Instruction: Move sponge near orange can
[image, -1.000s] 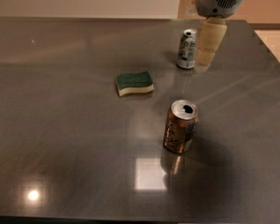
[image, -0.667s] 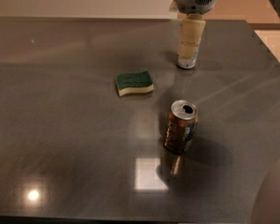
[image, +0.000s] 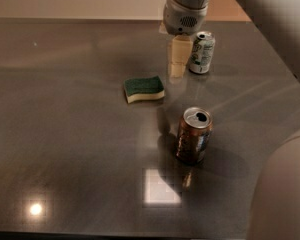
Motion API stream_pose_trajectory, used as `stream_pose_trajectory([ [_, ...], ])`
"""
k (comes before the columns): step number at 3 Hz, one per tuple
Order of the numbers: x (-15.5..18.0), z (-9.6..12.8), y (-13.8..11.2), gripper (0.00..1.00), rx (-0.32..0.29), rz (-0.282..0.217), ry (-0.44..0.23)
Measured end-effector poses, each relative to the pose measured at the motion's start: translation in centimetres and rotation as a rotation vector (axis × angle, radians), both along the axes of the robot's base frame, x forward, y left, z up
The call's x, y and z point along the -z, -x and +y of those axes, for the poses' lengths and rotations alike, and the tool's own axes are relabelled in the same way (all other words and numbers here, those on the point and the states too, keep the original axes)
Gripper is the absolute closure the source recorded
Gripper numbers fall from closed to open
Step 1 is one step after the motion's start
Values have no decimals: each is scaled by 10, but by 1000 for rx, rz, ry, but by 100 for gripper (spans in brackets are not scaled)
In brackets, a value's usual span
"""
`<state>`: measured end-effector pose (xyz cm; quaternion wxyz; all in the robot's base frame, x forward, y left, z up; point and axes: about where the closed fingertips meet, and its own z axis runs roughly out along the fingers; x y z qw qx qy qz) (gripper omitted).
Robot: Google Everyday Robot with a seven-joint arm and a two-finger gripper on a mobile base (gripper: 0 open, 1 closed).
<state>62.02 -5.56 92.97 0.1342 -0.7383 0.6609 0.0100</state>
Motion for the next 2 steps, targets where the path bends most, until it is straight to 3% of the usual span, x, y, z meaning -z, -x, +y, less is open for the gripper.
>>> stream_pose_trajectory([
  [2,34,19,-3,0,-5,51,-34],
])
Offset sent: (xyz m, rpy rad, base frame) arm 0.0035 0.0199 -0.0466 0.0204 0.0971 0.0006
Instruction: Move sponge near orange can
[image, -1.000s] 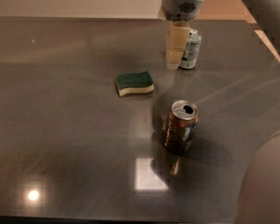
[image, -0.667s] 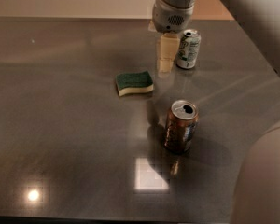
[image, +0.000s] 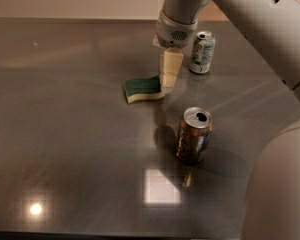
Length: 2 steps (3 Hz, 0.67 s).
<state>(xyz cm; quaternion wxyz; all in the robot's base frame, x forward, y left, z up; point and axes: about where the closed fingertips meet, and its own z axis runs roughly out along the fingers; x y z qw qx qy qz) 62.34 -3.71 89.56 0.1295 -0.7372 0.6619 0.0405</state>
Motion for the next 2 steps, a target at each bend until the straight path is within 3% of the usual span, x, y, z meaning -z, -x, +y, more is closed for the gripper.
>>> stream_pose_trajectory([
  [2,8,11,-21,0,42,-1,-25],
])
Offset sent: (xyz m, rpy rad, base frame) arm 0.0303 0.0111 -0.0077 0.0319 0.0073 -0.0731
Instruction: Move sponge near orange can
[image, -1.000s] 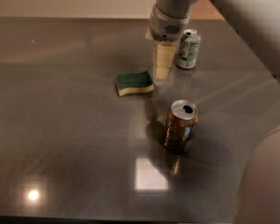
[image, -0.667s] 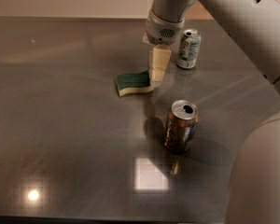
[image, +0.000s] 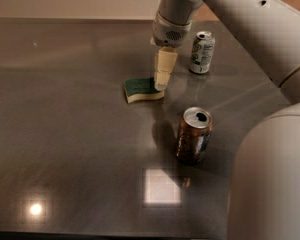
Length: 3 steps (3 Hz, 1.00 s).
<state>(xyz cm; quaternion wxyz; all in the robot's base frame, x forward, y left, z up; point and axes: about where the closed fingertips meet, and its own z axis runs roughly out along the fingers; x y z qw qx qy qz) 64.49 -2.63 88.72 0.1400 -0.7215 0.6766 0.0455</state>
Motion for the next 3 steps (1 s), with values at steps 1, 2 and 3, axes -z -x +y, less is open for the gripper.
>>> stream_pose_trajectory([
  [1,0,2,-13,0,20,-8,-5],
  [2,2,4,-25,0,34,-11,-6],
  [3,12,3,-22,0,22,0,17],
])
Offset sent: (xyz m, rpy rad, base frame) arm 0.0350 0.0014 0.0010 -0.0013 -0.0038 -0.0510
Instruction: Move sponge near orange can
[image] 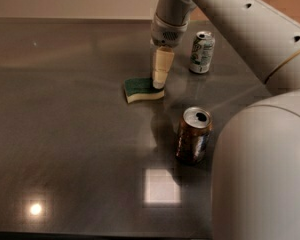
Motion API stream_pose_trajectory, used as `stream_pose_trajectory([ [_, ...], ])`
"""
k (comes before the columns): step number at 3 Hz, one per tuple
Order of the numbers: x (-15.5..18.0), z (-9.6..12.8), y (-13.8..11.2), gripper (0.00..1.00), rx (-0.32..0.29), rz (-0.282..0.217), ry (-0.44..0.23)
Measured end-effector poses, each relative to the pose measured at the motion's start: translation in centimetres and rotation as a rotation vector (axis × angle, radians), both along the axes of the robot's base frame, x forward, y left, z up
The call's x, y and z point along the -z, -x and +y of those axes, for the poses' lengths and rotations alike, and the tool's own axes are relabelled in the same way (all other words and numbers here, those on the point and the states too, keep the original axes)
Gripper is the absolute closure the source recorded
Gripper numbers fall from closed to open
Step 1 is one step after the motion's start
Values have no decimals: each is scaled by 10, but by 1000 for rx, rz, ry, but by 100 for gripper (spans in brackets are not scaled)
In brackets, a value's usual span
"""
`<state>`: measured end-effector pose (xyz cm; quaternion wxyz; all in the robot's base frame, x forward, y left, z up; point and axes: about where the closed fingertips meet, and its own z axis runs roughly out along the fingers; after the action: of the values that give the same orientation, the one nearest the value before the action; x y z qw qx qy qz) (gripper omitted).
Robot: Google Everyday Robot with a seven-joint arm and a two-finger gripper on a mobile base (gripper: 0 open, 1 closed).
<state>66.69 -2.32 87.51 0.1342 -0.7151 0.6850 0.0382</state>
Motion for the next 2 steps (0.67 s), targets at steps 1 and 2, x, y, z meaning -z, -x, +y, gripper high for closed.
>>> stream_pose_trajectory([
  [1,18,-5,14,0,-22,24,43],
  [2,33,-9,27,0,-30,46,69],
])
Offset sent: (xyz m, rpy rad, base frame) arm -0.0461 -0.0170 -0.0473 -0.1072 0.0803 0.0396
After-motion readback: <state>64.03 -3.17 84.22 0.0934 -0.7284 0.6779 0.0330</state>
